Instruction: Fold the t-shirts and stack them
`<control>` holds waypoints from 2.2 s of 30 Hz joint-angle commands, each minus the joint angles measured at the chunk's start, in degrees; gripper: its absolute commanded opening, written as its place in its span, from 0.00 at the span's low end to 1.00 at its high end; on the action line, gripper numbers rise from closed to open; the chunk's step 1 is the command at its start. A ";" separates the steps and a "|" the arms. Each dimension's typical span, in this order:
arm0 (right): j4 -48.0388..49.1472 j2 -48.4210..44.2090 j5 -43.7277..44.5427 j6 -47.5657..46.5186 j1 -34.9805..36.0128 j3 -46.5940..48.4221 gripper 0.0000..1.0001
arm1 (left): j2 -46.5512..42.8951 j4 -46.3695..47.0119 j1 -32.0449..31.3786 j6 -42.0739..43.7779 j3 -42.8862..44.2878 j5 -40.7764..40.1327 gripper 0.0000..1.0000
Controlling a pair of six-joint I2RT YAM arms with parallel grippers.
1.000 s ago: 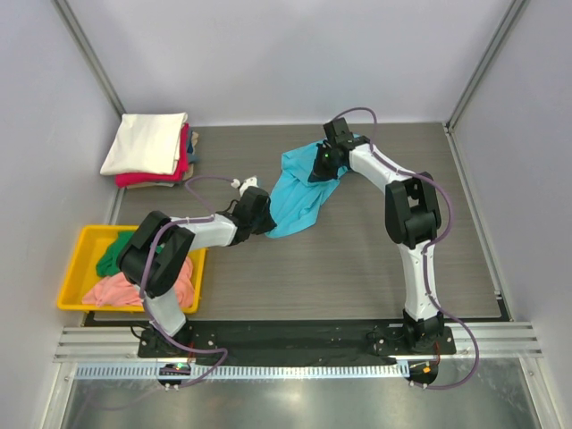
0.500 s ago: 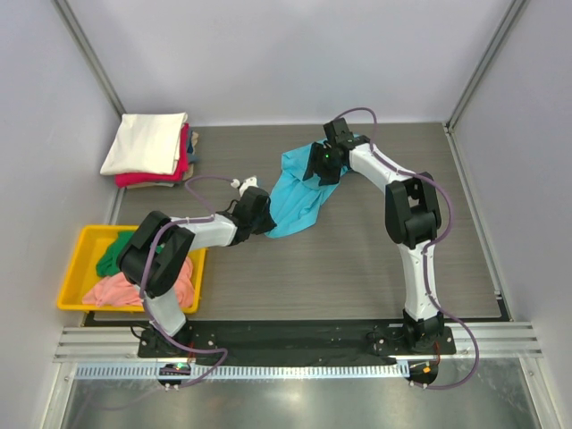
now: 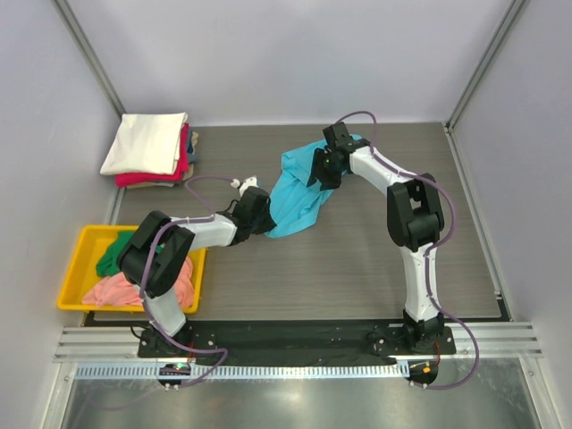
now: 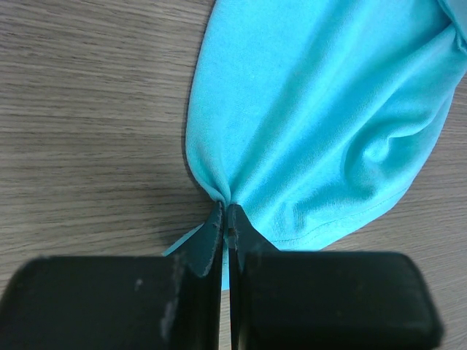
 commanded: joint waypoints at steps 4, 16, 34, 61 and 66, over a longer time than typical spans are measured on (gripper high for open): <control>0.18 -0.93 1.94 -1.94 1.44 0.07 0.50 | 4.13 -7.58 0.45 2.30 -1.59 -3.40 0.00; -1.49 3.02 5.19 -3.61 1.71 1.91 0.27 | 5.62 -7.23 0.45 2.38 -0.89 -2.87 0.00; -5.97 6.54 14.86 -5.46 3.81 7.19 0.11 | 7.21 -7.05 0.45 2.47 -0.10 -2.34 0.00; -12.83 -0.22 10.11 -7.30 -1.01 15.71 0.14 | 8.17 -9.07 1.06 2.65 0.43 -4.63 0.00; -12.92 -0.75 10.03 -7.83 -1.98 15.27 0.16 | 8.00 -9.25 1.24 2.73 0.17 -5.15 0.00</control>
